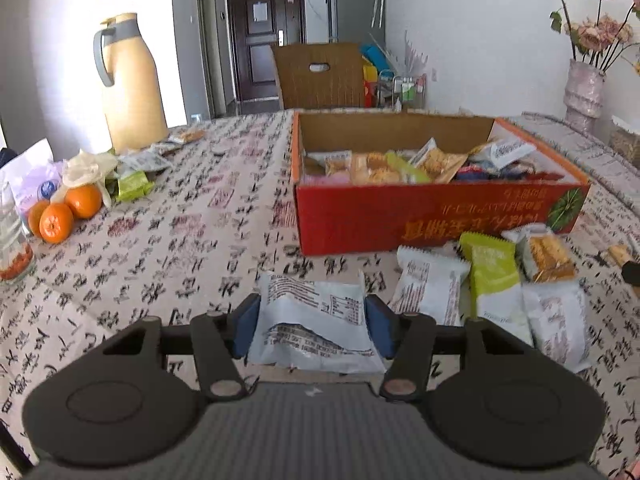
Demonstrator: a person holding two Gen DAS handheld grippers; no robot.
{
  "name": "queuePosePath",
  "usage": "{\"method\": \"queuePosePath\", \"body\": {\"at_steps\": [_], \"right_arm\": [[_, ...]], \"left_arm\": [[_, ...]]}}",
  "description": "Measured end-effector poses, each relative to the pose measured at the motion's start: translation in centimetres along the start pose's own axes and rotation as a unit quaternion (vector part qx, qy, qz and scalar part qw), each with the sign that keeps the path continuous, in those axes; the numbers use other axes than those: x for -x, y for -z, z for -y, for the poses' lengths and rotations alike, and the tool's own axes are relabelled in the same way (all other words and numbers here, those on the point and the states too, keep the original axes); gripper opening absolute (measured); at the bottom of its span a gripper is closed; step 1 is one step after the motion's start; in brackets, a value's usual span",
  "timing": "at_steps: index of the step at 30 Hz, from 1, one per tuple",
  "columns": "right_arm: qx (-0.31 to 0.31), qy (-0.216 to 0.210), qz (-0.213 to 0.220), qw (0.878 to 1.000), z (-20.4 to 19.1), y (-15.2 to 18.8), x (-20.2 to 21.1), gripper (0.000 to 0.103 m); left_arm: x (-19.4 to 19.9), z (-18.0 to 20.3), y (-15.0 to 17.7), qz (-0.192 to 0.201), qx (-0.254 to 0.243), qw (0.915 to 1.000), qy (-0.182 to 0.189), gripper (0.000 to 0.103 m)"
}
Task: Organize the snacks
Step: 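Carry the white and cookie packets into the box and open both tools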
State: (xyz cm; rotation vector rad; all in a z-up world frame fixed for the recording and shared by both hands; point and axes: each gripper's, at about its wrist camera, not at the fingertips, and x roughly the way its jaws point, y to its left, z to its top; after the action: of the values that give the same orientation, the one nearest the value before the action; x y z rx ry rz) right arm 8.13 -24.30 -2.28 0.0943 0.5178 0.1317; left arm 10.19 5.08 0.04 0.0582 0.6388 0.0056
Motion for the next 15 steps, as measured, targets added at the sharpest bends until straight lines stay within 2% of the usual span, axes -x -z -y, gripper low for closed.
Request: {"method": "queuePosePath", "body": {"at_steps": [15], "right_arm": [[0.015, -0.017, 0.048, 0.999, -1.9, -4.4, -1.9, 0.049]], "left_arm": [[0.7, 2.9, -5.7, 0.079, 0.014, 0.996, 0.04, 0.058]]}}
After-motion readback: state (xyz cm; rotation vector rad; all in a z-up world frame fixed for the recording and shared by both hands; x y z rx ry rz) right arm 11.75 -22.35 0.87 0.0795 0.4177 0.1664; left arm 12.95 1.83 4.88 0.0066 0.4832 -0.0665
